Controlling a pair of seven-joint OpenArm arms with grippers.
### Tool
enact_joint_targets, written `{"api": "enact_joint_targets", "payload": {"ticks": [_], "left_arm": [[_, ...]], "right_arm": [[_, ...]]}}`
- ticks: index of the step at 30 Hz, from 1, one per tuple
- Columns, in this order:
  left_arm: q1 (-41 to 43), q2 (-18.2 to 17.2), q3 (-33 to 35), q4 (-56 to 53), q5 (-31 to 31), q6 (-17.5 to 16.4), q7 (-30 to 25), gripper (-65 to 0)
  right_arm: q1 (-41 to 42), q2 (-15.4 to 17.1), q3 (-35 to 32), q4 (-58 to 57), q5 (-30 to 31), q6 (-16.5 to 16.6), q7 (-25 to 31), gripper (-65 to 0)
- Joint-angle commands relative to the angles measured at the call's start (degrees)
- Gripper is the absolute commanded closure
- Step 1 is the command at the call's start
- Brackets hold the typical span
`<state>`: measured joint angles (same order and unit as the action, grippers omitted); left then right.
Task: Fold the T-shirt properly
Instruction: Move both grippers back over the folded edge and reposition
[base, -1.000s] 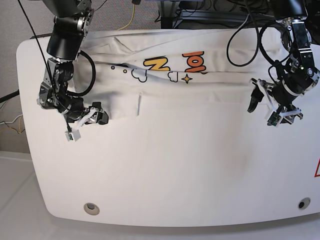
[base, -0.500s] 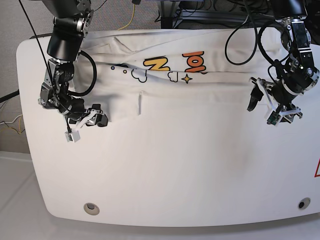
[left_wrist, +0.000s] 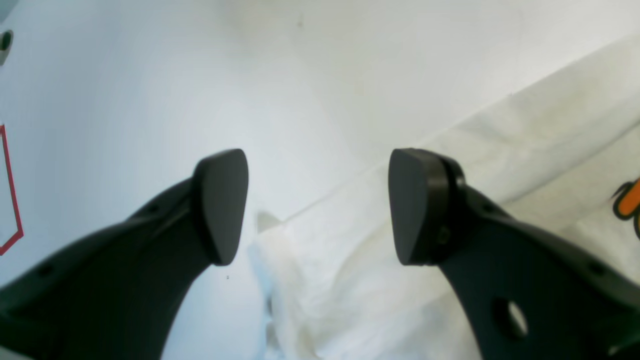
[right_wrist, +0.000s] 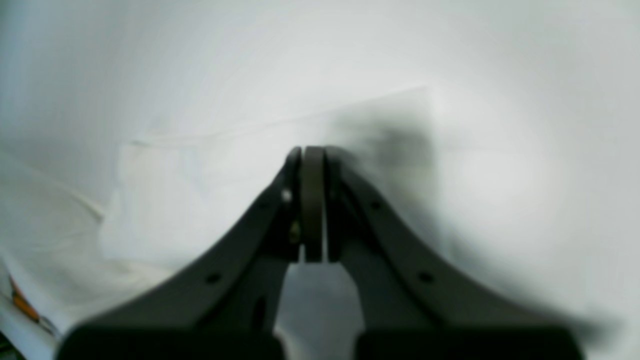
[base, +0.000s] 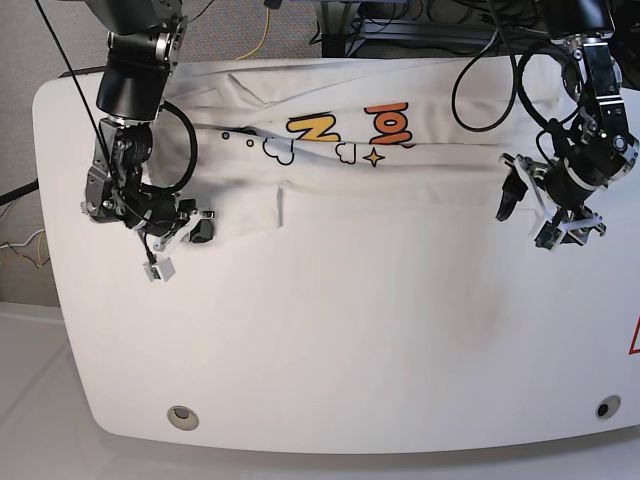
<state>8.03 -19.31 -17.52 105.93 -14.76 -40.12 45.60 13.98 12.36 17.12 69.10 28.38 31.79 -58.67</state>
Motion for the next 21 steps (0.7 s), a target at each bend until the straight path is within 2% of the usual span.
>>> {"api": "enact_joint_targets", "payload": {"ticks": [1,14,16,21], "left_arm": [[-0.67,-0.85,-0.47,0.98,-0.74,0.12,-1.14,-41.8],[-0.81,-1.09,0.30,0.32,-0.93,0.12,-0.89,-41.8],[-1.38,-1.19,0.07,0.05,-0.96,0.12,-0.83,-41.6],[-1.93,-1.19,0.20,-0.55,-0.81,0.12,-0.73,-41.7]], "right_arm": [[0.42,0.39,-0.20,3.84,1.68,0.58,-0.73,0.0],[-6.84,-2.12,-0.84,18.87,6.84,1.37,-9.94,0.0],[-10.42,-2.66,-1.36,23.89,7.89,1.42,-11.28,0.0],[-12.72,-2.55,-2.14,27.25,8.07,1.61,-10.24,-0.4]]}}
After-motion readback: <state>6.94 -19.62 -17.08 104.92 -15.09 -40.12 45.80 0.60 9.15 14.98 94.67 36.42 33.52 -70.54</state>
